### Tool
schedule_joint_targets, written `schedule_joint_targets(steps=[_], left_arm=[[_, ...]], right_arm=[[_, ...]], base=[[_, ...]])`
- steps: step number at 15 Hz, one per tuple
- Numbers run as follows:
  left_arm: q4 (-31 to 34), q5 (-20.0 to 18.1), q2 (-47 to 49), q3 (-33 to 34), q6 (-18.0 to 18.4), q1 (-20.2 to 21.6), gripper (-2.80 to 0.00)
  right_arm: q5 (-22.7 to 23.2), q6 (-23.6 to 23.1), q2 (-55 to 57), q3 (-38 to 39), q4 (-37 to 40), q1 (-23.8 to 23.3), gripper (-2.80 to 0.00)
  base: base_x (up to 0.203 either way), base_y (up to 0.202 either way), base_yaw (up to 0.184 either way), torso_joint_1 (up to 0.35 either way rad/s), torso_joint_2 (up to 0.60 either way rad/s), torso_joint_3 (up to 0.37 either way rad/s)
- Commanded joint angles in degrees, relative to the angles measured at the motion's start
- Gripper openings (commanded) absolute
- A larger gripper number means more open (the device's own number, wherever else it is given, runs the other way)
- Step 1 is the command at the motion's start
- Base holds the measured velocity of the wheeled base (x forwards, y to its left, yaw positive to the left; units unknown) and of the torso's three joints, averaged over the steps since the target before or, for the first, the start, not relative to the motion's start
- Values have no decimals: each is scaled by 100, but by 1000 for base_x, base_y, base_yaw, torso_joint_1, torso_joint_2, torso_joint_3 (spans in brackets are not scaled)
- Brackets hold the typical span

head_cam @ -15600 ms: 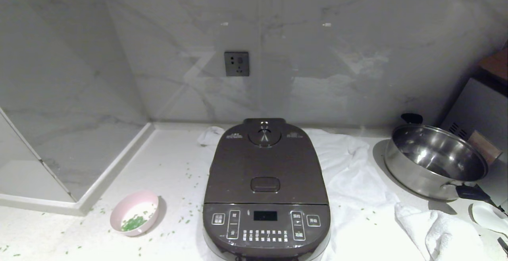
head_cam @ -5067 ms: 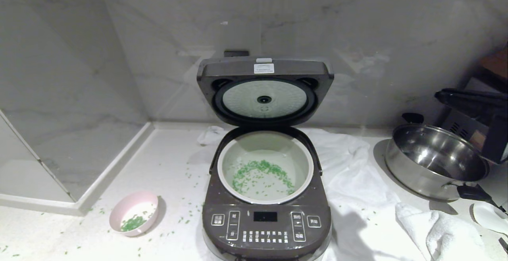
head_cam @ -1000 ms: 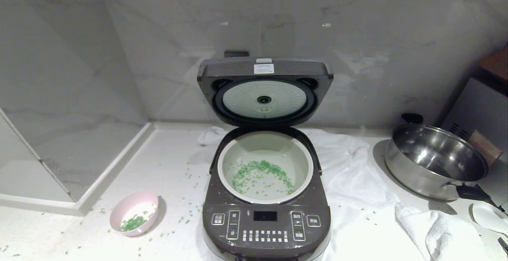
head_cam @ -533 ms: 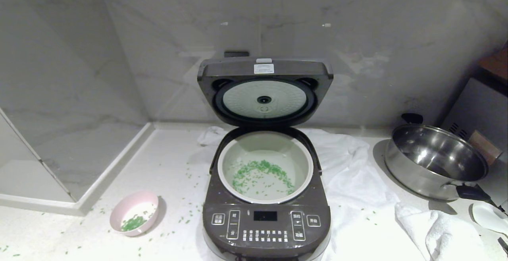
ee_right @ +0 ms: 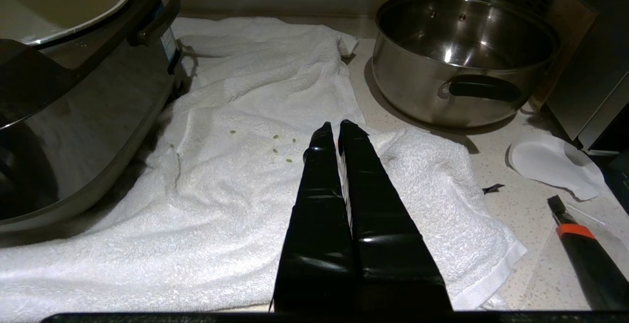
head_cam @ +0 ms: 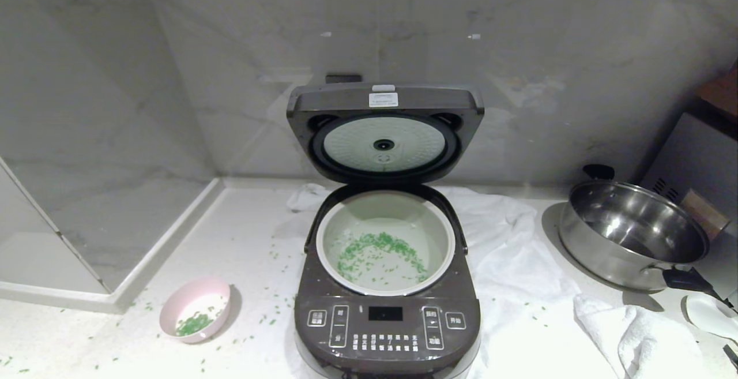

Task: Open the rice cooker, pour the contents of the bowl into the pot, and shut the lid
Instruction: Turn on the tap

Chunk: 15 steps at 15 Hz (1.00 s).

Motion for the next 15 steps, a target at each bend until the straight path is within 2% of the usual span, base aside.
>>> schedule_joint_targets(steps=[1,15], left_arm=[[-3,-6,-9,97,-6,-2,-280],[-3,-7,-9,88,3,0,-280]], right_arm=[[0,0,0,0,3,1,-280],[0,0,0,0,3,1,-280]], base=[[0,0,0,0,0,0],[0,0,0,0,0,0]])
